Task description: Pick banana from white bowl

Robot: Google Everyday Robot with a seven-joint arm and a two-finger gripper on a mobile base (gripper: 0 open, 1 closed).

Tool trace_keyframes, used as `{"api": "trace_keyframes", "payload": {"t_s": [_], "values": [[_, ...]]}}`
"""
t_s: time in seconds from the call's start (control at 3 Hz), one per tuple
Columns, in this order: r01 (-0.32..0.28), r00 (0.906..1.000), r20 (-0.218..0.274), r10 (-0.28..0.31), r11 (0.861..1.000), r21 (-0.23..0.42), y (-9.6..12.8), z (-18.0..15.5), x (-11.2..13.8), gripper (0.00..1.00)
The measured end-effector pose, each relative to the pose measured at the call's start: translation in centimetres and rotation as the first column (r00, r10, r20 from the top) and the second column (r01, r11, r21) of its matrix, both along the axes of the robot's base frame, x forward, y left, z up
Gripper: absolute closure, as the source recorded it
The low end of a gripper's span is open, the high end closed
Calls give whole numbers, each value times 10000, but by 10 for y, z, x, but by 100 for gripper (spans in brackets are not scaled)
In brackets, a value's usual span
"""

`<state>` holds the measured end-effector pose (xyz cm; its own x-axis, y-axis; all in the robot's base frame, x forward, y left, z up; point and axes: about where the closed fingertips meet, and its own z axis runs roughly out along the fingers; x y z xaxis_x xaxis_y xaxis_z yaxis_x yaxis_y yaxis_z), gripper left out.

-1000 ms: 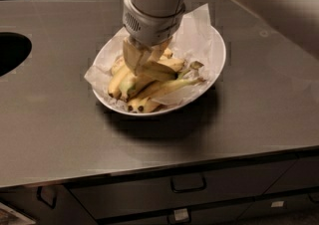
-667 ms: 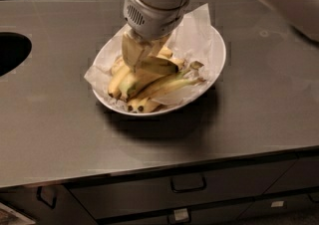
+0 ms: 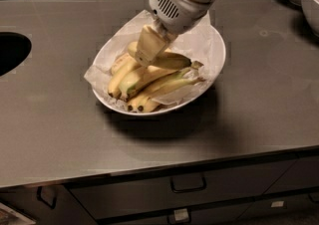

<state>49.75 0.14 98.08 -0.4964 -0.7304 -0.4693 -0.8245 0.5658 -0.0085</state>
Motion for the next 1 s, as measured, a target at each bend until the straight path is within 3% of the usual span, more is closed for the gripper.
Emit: {"api": "trace_keyframes", "payload": {"t_s": [0.33,0.67,1.0], "values": [[-621,9981,22,621,9969,485,-14,5,-5,100],[-1333,9910,159,1326,9895,555,-19,22,-18,100],[-1336,9910,159,1329,9895,554,-19,22,-19,100]]}}
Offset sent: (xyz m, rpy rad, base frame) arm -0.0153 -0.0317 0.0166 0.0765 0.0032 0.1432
